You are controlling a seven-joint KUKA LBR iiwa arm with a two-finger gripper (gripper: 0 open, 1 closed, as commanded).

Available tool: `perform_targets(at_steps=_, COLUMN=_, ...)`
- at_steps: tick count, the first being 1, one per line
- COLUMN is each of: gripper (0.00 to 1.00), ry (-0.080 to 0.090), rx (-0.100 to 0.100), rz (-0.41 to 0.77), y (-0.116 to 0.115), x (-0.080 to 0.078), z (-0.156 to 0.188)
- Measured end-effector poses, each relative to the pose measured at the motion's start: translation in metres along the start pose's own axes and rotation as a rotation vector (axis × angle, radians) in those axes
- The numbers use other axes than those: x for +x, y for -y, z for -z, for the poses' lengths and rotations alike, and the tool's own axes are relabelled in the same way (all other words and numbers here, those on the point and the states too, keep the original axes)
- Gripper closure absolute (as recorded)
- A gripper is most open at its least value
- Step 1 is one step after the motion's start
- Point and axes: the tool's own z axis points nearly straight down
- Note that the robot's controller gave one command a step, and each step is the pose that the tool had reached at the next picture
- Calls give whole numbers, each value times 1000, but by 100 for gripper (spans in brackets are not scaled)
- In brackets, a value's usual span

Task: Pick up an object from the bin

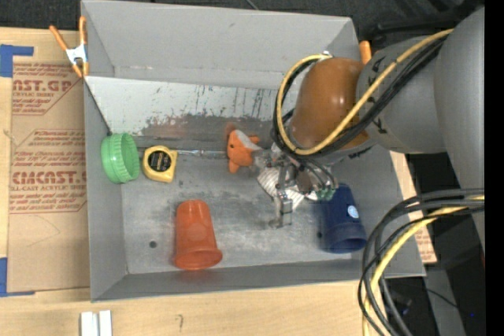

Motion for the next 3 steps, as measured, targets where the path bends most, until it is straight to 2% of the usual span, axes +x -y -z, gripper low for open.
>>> perform_targets(at_steps=1, gripper=0, ry=-6, rx=-2, rz=19, y=-10, x=10, z=-1)
perform_targets(at_steps=2, gripper=0, ry=-1, rx=-1, rz=287, y=-1, x=7, z=5)
perform_targets(at_steps=3, gripper=0, ry=0, rx=-1, rz=314, y=2, x=6, z=6)
